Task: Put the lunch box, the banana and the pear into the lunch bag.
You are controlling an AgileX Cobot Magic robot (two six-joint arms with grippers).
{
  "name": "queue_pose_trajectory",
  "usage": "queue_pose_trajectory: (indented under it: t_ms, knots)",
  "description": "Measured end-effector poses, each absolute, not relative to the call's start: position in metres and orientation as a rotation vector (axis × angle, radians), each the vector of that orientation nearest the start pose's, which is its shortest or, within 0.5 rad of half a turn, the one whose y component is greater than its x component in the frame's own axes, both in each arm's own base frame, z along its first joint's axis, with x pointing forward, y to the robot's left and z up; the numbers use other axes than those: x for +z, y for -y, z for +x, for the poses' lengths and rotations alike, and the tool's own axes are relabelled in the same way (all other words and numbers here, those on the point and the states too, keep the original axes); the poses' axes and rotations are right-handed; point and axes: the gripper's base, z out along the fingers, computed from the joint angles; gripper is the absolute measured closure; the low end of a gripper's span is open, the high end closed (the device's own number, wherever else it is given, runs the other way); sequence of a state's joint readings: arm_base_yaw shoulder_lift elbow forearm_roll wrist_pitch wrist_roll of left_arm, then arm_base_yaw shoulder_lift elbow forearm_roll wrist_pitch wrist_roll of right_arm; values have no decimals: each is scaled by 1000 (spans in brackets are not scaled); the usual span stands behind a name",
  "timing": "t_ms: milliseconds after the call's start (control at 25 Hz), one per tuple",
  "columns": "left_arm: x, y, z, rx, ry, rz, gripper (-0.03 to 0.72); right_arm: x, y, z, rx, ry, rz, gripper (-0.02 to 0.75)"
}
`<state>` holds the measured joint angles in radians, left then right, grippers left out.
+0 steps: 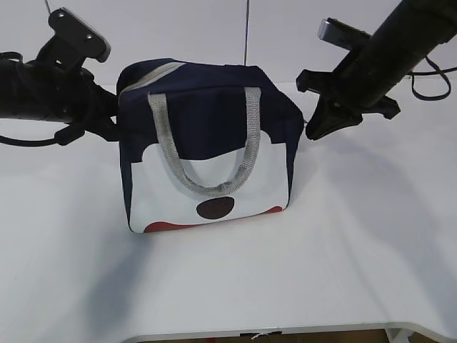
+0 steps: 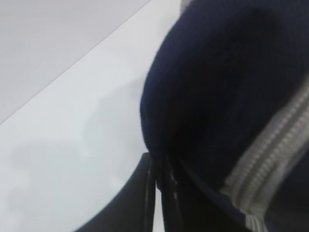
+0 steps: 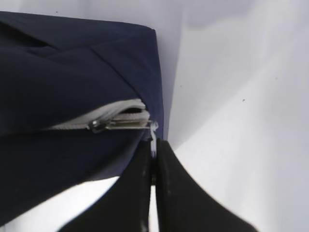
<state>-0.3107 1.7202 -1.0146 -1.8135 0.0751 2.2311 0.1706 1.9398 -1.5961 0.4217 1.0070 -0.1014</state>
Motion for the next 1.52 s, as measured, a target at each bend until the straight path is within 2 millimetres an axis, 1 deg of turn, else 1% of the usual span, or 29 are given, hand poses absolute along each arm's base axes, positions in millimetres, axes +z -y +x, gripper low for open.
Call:
queue_pose_trajectory:
  t_ms: [200,360,480,520,600,720,800,840,960,1080,1160,1320,1440,1520]
  knots:
    - [218,120,352,-16,-2013,810,705,240,-94,412,700,-2771,-140,720]
    - [218,122,352,-40,-2002,819,704,239,-96,412,811,-2743,-223,720]
    - [219,124,351,-71,-1988,829,670,241,-99,410,867,-2729,-263,720]
    - [219,125,351,-84,-1982,834,633,241,-100,409,882,-2726,-275,720]
    - [220,127,350,-106,-1965,856,528,242,-101,408,917,-2717,-294,720]
    - [224,130,348,-128,-1918,921,327,245,-105,408,978,-2690,-318,720]
    - [233,132,344,-148,-1876,946,256,246,-106,407,1005,-2676,-336,720]
    - [239,133,342,-158,-1852,952,237,247,-107,407,1015,-2673,-336,720]
    - [264,136,331,-211,-1752,974,214,246,-108,407,1028,-2668,-348,720]
    - [290,140,315,-269,-1625,1035,209,247,-112,406,1039,-2665,-362,720]
    - [301,149,302,-307,-1544,1108,208,247,-116,404,1048,-2666,-375,720]
    - [300,181,281,-326,-1433,1313,207,248,-119,403,1070,-2664,-384,720]
    - [293,206,271,-282,-1379,1443,207,248,-120,403,1086,-2659,-385,720]
    - [287,218,268,-249,-1368,1485,207,248,-120,402,1092,-2660,-391,720]
